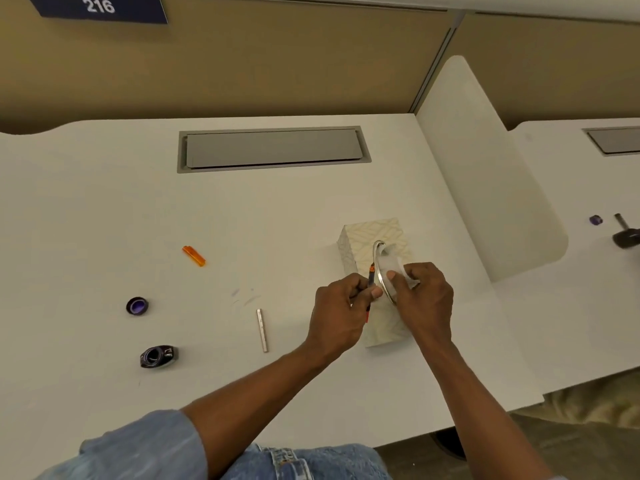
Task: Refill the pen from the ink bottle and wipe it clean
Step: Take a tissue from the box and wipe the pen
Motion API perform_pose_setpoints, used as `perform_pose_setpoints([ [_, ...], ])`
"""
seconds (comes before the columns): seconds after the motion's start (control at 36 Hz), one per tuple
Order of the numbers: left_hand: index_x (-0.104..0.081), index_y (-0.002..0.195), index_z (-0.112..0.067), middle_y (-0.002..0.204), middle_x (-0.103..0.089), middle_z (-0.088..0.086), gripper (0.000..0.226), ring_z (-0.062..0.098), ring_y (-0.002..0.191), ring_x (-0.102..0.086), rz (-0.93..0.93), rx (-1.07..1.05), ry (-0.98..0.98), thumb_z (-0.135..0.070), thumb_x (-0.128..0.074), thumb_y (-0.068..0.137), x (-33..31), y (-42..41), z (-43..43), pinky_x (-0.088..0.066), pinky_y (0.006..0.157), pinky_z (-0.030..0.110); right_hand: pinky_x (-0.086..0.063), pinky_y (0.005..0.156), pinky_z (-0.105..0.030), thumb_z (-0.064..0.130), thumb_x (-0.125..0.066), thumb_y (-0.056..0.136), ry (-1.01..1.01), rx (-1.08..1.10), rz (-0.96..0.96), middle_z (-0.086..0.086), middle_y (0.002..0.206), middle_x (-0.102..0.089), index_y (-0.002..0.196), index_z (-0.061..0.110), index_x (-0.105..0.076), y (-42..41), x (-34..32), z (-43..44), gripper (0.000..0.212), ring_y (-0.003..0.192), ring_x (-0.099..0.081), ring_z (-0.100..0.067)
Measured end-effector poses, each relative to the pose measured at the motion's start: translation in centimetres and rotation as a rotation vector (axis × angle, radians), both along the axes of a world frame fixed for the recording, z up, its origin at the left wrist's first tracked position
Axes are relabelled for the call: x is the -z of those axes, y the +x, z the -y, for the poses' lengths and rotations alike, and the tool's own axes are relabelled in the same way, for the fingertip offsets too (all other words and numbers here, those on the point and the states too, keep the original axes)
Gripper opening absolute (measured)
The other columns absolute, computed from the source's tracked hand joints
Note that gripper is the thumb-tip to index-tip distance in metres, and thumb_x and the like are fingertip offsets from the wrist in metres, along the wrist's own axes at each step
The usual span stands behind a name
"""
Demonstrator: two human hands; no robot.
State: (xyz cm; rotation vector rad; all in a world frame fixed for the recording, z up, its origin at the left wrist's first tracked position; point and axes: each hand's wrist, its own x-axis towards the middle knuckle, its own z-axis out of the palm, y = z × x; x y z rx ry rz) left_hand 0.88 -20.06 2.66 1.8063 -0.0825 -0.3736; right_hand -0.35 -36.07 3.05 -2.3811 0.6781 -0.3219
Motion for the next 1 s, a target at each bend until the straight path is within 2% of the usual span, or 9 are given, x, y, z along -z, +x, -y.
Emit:
perform_pose_setpoints([
  [0.11,-0.073,0.090,-0.016,0.076,-0.078,0.006,0.022,0.029,0.074,-0.074,0.031,0.015,0.030,-0.035,-0.070,0.101,0.2,-0.1,0.3,-0.058,0.068,0.044,-0.045,0.065,-0.034,0.027,-0.075,0.096,0.121,0.011,0.046,-0.002,0.072,-0.066,0.081,0.010,-0.067,0.0,-1.4,-0.1,0.024,0.070,-0.061,-0.026],
  [0.19,-0.074,0.088,-0.014,0.070,-0.075,0.004,0.021,0.023,0.064,-0.067,0.059,0.021,0.068,-0.031,-0.071,0.100,-0.1,0.1,0.3,-0.047,0.057,0.026,-0.038,0.057,-0.032,0.026,-0.076,0.095,0.140,0.016,0.104,-0.001,0.061,-0.056,0.072,0.011,-0.059,0.1,-3.0,0.4,0.032,0.058,-0.050,-0.018],
  [0.39,-0.073,0.083,-0.015,0.074,-0.081,-0.002,0.023,0.022,0.067,-0.072,0.054,0.021,0.093,-0.030,-0.071,0.100,-0.3,0.7,0.3,-0.047,0.056,0.027,-0.043,0.062,-0.034,0.026,-0.079,0.093,0.191,0.016,0.164,-0.006,0.062,-0.061,0.074,0.011,-0.065,-0.1,-5.9,2.2,0.028,0.060,-0.050,-0.022],
  [0.53,-0.074,0.086,-0.012,0.062,-0.065,-0.013,0.021,0.002,0.052,-0.057,0.070,0.052,0.133,-0.027,-0.070,0.101,-0.5,0.2,0.6,-0.032,0.052,0.010,-0.053,0.067,-0.047,0.027,-0.079,0.093,0.189,0.044,0.244,-0.018,0.071,-0.068,0.079,0.008,-0.068,-0.6,-8.1,3.1,0.026,0.065,-0.055,-0.024],
  [0.67,-0.074,0.087,-0.010,0.071,-0.073,-0.009,0.022,-0.003,0.054,-0.058,0.043,0.051,0.121,-0.027,-0.070,0.101,-1.2,0.1,0.4,-0.033,0.051,0.009,-0.048,0.066,-0.023,0.028,-0.077,0.095,0.183,0.055,0.359,0.000,0.073,-0.068,0.084,0.014,-0.072,-1.3,-11.8,3.2,0.019,0.064,-0.056,-0.006],
  [0.75,-0.075,0.088,-0.011,0.068,-0.070,-0.009,0.022,0.004,0.054,-0.058,0.014,0.066,0.130,-0.028,-0.071,0.100,-1.6,0.3,0.2,-0.033,0.052,0.011,-0.046,0.066,-0.011,0.028,-0.076,0.097,0.169,0.055,0.419,0.007,0.077,-0.070,0.087,0.018,-0.072,-1.9,-13.6,3.0,0.014,0.065,-0.059,-0.001],
  [0.86,-0.075,0.088,-0.013,0.080,-0.081,0.003,0.026,0.024,0.072,-0.073,-0.037,0.068,0.111,-0.035,-0.070,0.100,-1.7,0.6,-0.3,-0.058,0.069,0.041,-0.052,0.072,-0.024,0.029,-0.078,0.095,0.242,0.070,0.435,0.013,0.073,-0.072,0.090,0.019,-0.075,-2.5,-14.5,2.6,0.012,0.071,-0.060,-0.005],
  [0.94,-0.076,0.087,-0.018,0.088,-0.084,-0.002,0.024,0.026,0.085,-0.078,-0.064,0.039,0.049,-0.036,-0.069,0.101,-2.4,0.8,-1.5,-0.061,0.081,0.046,-0.054,0.074,-0.031,0.028,-0.079,0.094,0.353,0.066,0.411,0.018,0.073,-0.074,0.089,0.020,-0.077,-2.8,-14.4,2.0,0.010,0.074,-0.062,-0.010],
  [1.0,-0.077,0.086,-0.024,0.086,-0.082,-0.003,0.022,0.017,0.076,-0.074,-0.038,0.023,0.030,-0.040,-0.070,0.100,-3.2,0.8,-2.6,-0.059,0.072,0.037,-0.053,0.074,-0.030,0.025,-0.079,0.093,0.449,0.058,0.391,0.017,0.071,-0.073,0.084,0.021,-0.077,-3.1,-14.2,1.4,0.010,0.073,-0.061,-0.007],
])
